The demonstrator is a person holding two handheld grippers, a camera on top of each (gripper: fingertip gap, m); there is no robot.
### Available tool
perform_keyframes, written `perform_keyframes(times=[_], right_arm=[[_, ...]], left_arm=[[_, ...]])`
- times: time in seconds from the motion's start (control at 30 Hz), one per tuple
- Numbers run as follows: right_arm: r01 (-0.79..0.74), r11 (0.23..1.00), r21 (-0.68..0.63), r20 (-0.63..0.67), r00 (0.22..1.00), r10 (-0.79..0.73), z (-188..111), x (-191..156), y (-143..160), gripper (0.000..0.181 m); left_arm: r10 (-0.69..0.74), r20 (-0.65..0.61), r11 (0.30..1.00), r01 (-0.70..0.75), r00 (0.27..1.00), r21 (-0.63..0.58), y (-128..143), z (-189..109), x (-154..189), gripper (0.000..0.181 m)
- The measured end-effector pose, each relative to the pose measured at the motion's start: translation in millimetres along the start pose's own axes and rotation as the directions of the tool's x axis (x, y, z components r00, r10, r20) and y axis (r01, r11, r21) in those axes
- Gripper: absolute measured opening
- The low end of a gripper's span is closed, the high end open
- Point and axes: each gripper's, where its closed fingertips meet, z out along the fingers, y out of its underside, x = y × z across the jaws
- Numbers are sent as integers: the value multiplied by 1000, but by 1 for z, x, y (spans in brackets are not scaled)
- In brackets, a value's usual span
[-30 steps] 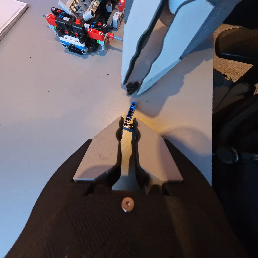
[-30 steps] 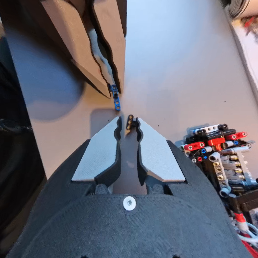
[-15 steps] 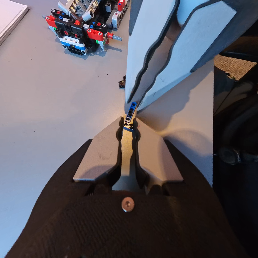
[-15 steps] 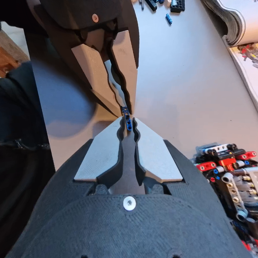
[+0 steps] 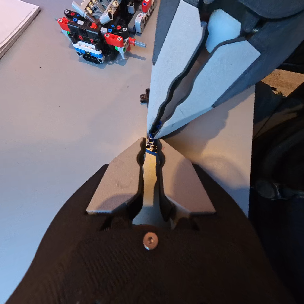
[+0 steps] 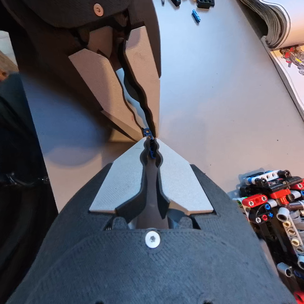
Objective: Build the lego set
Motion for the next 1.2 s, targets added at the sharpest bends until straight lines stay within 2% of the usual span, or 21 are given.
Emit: perform_keyframes(times=[0.1, 0.17, 0.27, 0.33, 0.37, 0.43, 0.57, 0.67, 0.83, 1.2], right_arm=[[74, 997, 33, 76, 994, -76, 0, -6, -1, 1], [183, 981, 58, 137, 972, -190, 0, -7, -1, 1], [402, 912, 84, 229, 883, -411, -1, -13, -1, 0], [478, 874, 88, 291, 827, -481, -2, -14, 0, 0], [479, 874, 82, 320, 818, -478, -2, -14, 0, 0], [412, 910, 47, 345, 848, -402, -2, -13, -2, 0], [255, 966, 39, 191, 947, -257, -4, -8, -4, 3], [131, 989, 75, 102, 985, -138, -10, -9, -7, 0], [18, 997, 73, 41, 999, -21, -8, -3, -8, 0], [-50, 997, 52, -35, 998, 52, 1, -4, -7, 0]], left_arm=[[23, -72, 1000, -23, 997, 1, 2, -2, 3, 10], [40, -112, 999, -41, 993, 1, 2, -3, 4, 10], [110, -180, 994, -111, 977, 4, 4, -4, 8, 10], [110, -207, 994, -112, 972, 3, 4, -4, 8, 10], [104, -211, 994, -106, 972, 3, 4, -4, 8, 10], [95, -198, 995, -96, 976, 5, 3, -4, 7, 10], [71, -149, 997, -72, 986, 3, 3, -3, 5, 10], [71, -112, 997, -71, 991, 2, 3, -3, 5, 10], [44, -97, 999, -44, 994, 2, 2, -2, 5, 10], [40, -46, 999, -40, 998, 2, 2, -1, 4, 10]])
